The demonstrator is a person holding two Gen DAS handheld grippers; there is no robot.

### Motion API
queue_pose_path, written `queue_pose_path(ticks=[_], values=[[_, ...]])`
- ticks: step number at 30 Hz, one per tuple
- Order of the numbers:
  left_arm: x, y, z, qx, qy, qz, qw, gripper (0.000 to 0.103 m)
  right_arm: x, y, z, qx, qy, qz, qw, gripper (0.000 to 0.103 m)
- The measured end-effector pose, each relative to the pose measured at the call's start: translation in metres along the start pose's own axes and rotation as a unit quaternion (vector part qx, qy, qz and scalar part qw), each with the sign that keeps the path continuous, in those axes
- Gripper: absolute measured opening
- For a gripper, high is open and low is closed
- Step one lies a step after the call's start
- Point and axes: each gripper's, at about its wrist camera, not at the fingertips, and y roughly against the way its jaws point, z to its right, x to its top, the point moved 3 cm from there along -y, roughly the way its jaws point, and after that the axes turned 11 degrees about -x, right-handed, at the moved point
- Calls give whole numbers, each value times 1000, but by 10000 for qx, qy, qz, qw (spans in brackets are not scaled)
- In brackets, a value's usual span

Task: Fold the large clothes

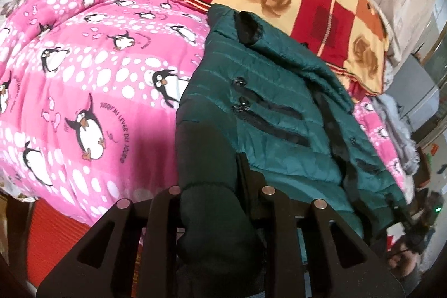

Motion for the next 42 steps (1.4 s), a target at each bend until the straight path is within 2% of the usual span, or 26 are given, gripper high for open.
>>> queue_pose_path(ticks=[6, 14, 22, 31, 35, 42], values=[[-8, -1, 7, 407, -134, 192, 9989, 21, -2, -1, 1, -18, -14, -41, 10000, 11], [-13, -7, 12, 834, -437, 225, 9953, 21, -1, -2, 0, -50, 17, -60, 10000, 11], [-15, -6, 15, 1013, -605, 270, 9926, 21, -2, -3, 0, -128, 104, -45, 9999, 11], [-14, -5, 14, 982, -580, 310, 9930, 20, -2, 1, -2, -227, 197, 29, 9995, 11], [-11, 17, 16, 746, -491, 669, 9938, 16, 1, 16, -3, -326, 184, 353, 9987, 11], [-12, 47, 15, 476, -299, 788, 9953, 15, -2, 42, -3, -211, 25, 534, 9983, 11]])
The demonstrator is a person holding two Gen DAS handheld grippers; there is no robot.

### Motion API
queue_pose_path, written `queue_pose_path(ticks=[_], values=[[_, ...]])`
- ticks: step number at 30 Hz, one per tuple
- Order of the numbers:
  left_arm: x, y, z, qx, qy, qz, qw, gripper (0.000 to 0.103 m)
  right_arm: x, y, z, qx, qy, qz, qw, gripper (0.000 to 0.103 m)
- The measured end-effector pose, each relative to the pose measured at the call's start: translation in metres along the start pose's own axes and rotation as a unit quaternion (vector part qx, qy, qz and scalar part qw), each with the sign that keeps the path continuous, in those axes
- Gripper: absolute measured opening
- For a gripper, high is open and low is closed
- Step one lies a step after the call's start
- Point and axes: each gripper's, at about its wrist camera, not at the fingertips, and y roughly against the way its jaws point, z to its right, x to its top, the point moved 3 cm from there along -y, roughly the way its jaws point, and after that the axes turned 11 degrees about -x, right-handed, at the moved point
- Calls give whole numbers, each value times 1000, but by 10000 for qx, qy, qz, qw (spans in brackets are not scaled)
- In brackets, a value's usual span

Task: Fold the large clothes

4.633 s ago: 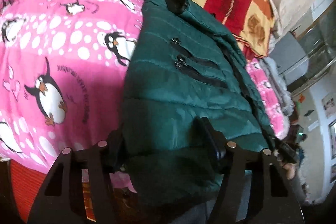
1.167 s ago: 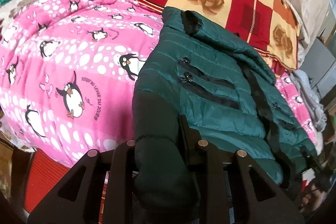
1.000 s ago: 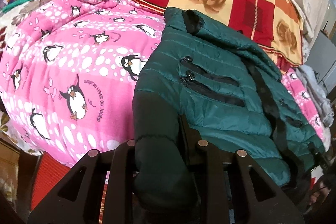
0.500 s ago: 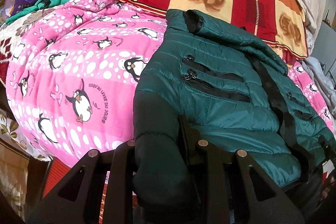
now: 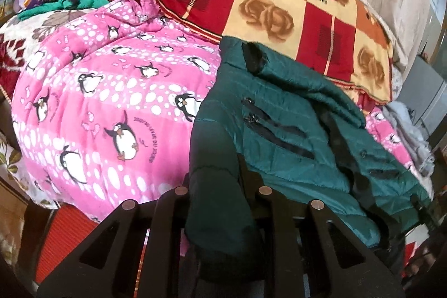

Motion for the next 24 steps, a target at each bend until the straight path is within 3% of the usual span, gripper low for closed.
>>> queue_pose_path(ticks=[10, 24], values=[[10, 53, 0, -190, 58, 283, 9994, 15, 2, 55, -12, 216, 149, 300, 9992, 11], [-6, 101, 2, -243, -114, 447, 9986, 15, -1, 109, -21, 279, 430, 507, 9974, 11]])
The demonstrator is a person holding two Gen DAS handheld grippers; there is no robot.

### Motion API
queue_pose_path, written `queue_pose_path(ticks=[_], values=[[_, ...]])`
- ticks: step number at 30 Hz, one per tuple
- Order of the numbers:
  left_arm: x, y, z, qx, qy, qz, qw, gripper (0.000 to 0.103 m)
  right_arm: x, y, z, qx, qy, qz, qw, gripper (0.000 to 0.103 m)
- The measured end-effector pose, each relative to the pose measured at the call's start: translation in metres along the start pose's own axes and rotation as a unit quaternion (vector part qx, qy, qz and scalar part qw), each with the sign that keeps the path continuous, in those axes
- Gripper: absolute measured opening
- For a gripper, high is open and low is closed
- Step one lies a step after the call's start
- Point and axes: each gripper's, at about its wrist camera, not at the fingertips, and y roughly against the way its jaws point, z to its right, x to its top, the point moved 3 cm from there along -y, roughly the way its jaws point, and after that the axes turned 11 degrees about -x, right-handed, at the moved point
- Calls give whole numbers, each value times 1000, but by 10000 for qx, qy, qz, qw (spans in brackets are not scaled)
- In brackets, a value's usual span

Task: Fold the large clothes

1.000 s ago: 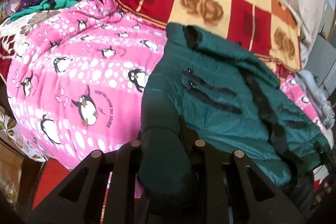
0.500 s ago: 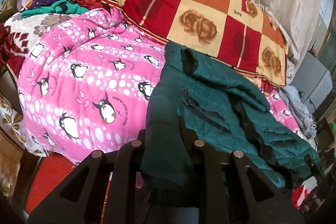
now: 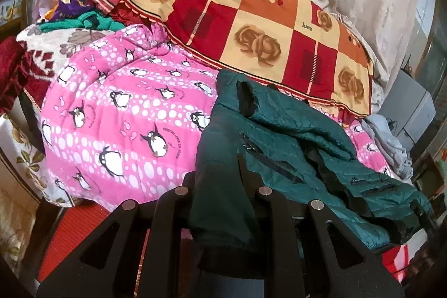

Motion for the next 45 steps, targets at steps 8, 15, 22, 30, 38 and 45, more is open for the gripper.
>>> queue_pose_path(ticks=[8, 15, 22, 30, 38, 45], values=[[-6, 8, 3, -57, 52, -25, 10000, 15, -2, 8, 3, 7, -59, 7, 10000, 11], [14, -8, 5, -135, 194, 71, 9997, 15, 13, -7, 7, 43, -185, -3, 9998, 11], [51, -33, 11, -281, 380, 167, 9987, 15, 45, -37, 6, 41, -200, 3, 9998, 11], [99, -67, 15, -416, 525, 261, 9974, 15, 82, -70, 17, 110, -394, 20, 9992, 11], [141, -124, 25, -18, 221, 87, 9997, 15, 118, -126, 24, 5, -522, -241, 9983, 11], [172, -163, 23, 293, 173, 22, 9994, 15, 150, -177, 39, -135, -821, -659, 9943, 11]])
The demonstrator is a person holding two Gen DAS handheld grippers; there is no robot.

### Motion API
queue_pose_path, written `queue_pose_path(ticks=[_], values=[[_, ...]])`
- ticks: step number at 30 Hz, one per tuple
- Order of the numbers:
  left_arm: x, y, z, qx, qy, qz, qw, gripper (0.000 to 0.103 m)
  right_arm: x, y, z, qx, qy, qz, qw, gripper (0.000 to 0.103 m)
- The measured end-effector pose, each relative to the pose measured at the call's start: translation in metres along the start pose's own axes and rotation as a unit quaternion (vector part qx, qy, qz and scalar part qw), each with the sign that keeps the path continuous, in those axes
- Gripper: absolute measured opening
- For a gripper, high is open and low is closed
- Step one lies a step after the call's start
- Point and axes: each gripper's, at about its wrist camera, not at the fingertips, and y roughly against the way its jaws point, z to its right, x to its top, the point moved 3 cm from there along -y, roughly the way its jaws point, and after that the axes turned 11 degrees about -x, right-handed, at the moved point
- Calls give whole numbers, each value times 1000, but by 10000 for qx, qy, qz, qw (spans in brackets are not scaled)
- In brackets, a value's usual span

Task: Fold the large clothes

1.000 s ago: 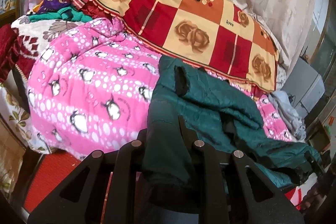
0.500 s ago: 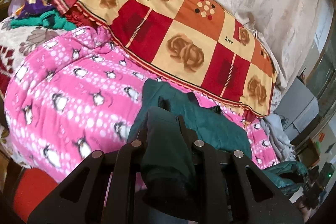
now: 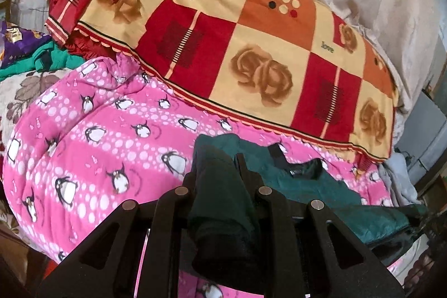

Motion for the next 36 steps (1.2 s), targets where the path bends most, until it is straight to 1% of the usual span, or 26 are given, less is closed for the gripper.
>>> queue_pose_path(ticks=[5, 8, 12, 16, 24, 27, 30, 36], values=[[13, -32, -1, 262, -23, -133, 9996, 15, 16, -33, -5, -234, 28, -70, 9997, 11], [20, -51, -4, 326, -2, -203, 9993, 15, 20, -49, -9, -419, 87, -55, 9991, 11], [27, -79, -4, 494, -148, -361, 9980, 15, 25, -69, -8, -557, 100, -101, 9983, 11], [27, -100, -5, 632, -258, -418, 9968, 15, 28, -94, -7, -686, 145, -211, 9973, 11], [16, -146, -21, 883, -321, -564, 9940, 15, 26, -141, -8, -840, 259, -444, 9951, 11], [6, -162, -35, 921, -138, -696, 9932, 16, 24, -158, -9, -861, 284, -548, 9944, 11], [-1, -172, -43, 960, -92, -781, 9923, 16, 20, -173, -13, -863, 357, -653, 9935, 11], [-13, -181, -48, 961, -161, -753, 9924, 16, 4, -198, -15, -764, 421, -908, 9920, 12]])
